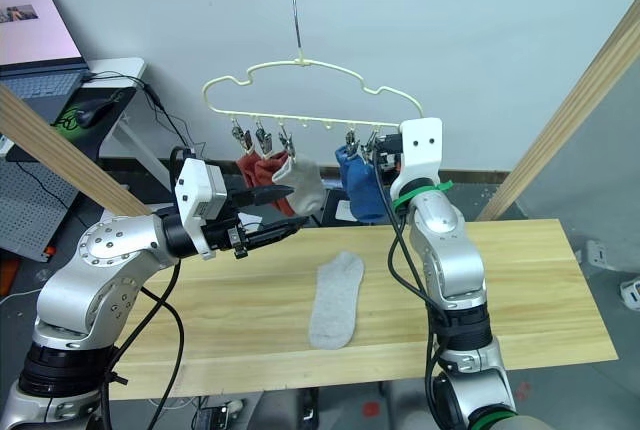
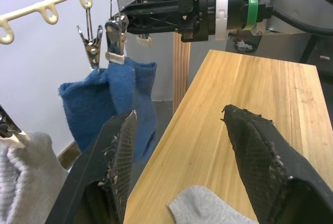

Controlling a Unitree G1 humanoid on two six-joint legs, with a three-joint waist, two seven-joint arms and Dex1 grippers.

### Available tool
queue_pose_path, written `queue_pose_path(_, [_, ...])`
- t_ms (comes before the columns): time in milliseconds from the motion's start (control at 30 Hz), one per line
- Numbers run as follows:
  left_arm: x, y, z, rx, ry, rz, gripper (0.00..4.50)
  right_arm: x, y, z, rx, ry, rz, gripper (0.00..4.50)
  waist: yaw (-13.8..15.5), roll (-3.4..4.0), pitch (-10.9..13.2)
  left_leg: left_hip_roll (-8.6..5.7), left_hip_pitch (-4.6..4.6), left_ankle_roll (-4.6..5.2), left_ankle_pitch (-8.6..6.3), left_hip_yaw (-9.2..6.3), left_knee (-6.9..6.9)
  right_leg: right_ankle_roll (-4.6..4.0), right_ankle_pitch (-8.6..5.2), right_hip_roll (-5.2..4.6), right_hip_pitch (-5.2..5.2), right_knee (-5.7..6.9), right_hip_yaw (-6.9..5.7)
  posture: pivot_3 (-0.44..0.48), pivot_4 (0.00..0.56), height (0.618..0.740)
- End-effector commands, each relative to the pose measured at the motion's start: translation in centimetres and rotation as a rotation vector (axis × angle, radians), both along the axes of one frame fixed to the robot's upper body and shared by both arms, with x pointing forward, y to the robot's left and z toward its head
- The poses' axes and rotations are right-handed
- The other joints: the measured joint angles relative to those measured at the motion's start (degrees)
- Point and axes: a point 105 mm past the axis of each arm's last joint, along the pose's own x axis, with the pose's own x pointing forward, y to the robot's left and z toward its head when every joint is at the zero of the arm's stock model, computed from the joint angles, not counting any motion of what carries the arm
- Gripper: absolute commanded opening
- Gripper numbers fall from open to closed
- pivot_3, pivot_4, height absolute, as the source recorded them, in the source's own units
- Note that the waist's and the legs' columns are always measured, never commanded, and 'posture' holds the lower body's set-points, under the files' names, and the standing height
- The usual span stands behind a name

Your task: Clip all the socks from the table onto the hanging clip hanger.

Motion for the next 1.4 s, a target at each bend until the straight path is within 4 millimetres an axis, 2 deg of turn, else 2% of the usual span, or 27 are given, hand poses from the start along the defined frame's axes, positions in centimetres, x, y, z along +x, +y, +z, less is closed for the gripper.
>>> queue_pose_path(33, [-0.5,-0.2,0.9,0.009,-0.053,-0.018,2.9,-0.6,-0.7,1.6,-0.002,-0.065,-0.043,2.47,-0.01,0.0,0.0,0.0,0.0,0.0,0.0,0.0,0.0,0.0,0.0,0.0,0.0,0.0,0.0,-0.11,0.205,0.738])
queue_pose_path(267, [-0.4,-0.3,0.9,0.01,-0.053,-0.02,2.9,-0.7,-0.6,1.6,0.011,-0.058,-0.048,2.47,-0.01,0.0,0.0,0.0,0.0,0.0,0.0,0.0,0.0,0.0,0.0,0.01,0.0,0.0,0.01,-0.111,0.204,0.738])
queue_pose_path(300, [-0.4,-0.3,0.9,0.01,-0.053,-0.02,2.9,-0.7,-0.6,1.6,0.013,-0.058,-0.049,2.11,-0.01,0.0,0.0,0.0,0.0,0.0,0.0,0.0,0.0,0.0,0.0,0.01,0.0,0.0,0.01,-0.111,0.204,0.738])
queue_pose_path(367, [-0.4,-0.3,0.9,0.011,-0.053,-0.02,2.9,-0.7,-0.6,1.6,0.015,-0.056,-0.049,1.66,-0.01,0.0,0.0,0.0,0.0,0.0,0.0,0.0,0.0,0.0,0.0,0.01,0.0,-0.01,0.0,-0.111,0.204,0.738])
queue_pose_path(733, [-0.4,-0.3,0.9,0.014,-0.052,-0.023,2.9,-0.9,0.1,1.8,0.039,-0.05,-0.03,1.66,-0.02,0.0,0.0,0.0,0.0,0.0,0.0,0.0,0.0,0.0,0.0,0.01,0.0,-0.01,0.0,-0.112,0.202,0.738])
queue_pose_path(1133, [-0.6,0.0,0.8,0.02,-0.05,-0.012,2.9,-0.1,1.6,1.9,0.062,-0.043,0.041,1.66,-0.01,0.0,0.0,0.0,0.0,0.0,0.0,0.0,0.0,0.0,0.0,0.01,0.0,-0.01,0.0,-0.089,0.2,0.738])
queue_pose_path(1400, [-0.8,0.1,0.6,0.02,-0.045,-0.005,2.9,0.1,1.8,2.1,0.063,-0.05,0.046,1.66,0.06,0.0,0.0,0.01,0.0,0.0,0.0,0.0,0.0,0.0,0.0,0.0,0.0,-0.02,0.01,-0.084,0.202,0.738])
